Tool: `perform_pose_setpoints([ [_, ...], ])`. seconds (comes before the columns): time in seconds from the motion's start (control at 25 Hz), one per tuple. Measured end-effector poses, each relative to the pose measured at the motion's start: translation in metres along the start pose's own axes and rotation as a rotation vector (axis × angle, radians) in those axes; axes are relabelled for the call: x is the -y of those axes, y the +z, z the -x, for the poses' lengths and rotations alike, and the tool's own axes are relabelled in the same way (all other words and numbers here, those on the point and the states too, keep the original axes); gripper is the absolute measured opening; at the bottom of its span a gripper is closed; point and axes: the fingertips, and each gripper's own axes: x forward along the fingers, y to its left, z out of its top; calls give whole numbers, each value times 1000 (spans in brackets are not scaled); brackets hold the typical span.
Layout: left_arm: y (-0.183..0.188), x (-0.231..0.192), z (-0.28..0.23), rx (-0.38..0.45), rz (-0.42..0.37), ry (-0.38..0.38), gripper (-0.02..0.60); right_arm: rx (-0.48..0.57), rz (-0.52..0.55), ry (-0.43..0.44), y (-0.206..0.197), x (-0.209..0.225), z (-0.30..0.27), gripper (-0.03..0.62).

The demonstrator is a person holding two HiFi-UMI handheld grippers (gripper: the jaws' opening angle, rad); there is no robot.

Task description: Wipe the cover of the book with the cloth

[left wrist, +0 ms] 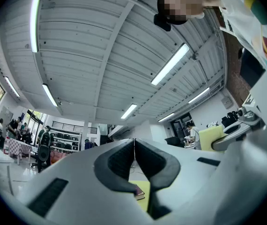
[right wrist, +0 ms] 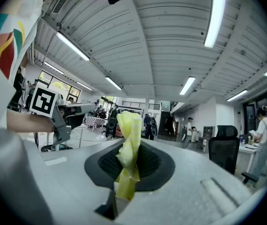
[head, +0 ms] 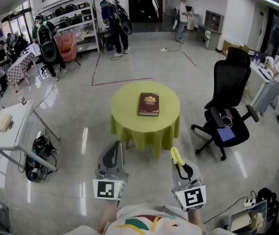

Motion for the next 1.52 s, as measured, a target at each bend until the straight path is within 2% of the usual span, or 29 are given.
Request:
perform_pose_setpoints([
  [0.12, -9, 0, 12, -31, -8, 7, 17, -38, -11, 0, -9, -6, 8, 29],
  [0.4, -13, -6, 16, -67, 7, 20, 16, -53, -27, 11, -13, -10, 3, 29],
  [0.56, -32, -4, 14, -168, 20, 21, 16, -37, -27, 13, -10, -10, -9, 29],
  [0.68, -41, -3, 9, -223, -16, 25, 17, -38, -30, 6, -11, -9, -21, 29],
  [0.8, -42, -7, 1, -217, -42, 29, 15, -70, -49, -22, -17, -5, -34, 29],
  [1.08, -43, -15, -15, -208, -33, 12, 15, -78, -64, -38, -13, 2, -62, 29],
  [1.36, -57, -26, -40, -186, 36, -3, 17, -91, -42, -44, -10, 4, -89, 29],
  [1.52, -70, -29, -53, -171, 75, -11, 16, -103, -39, -78, -15, 7, -92, 29],
])
